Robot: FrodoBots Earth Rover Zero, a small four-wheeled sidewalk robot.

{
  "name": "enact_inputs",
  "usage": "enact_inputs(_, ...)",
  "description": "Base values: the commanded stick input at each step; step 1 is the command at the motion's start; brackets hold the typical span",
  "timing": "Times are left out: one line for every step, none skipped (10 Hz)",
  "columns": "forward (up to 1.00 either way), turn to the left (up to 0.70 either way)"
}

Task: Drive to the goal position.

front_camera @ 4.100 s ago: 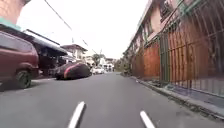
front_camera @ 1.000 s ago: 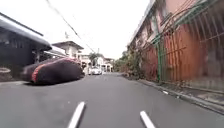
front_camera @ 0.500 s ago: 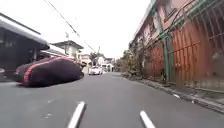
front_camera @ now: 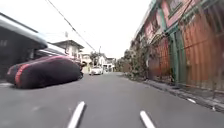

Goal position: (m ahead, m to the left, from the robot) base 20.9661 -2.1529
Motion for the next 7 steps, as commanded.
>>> enact_inputs(1.0, -0.13)
enact_inputs(1.0, 0.0)
enact_inputs(1.0, 0.0)
enact_inputs(1.0, 0.0)
enact_inputs(1.0, 0.0)
enact_inputs(1.0, 0.0)
enact_inputs(1.0, 0.0)
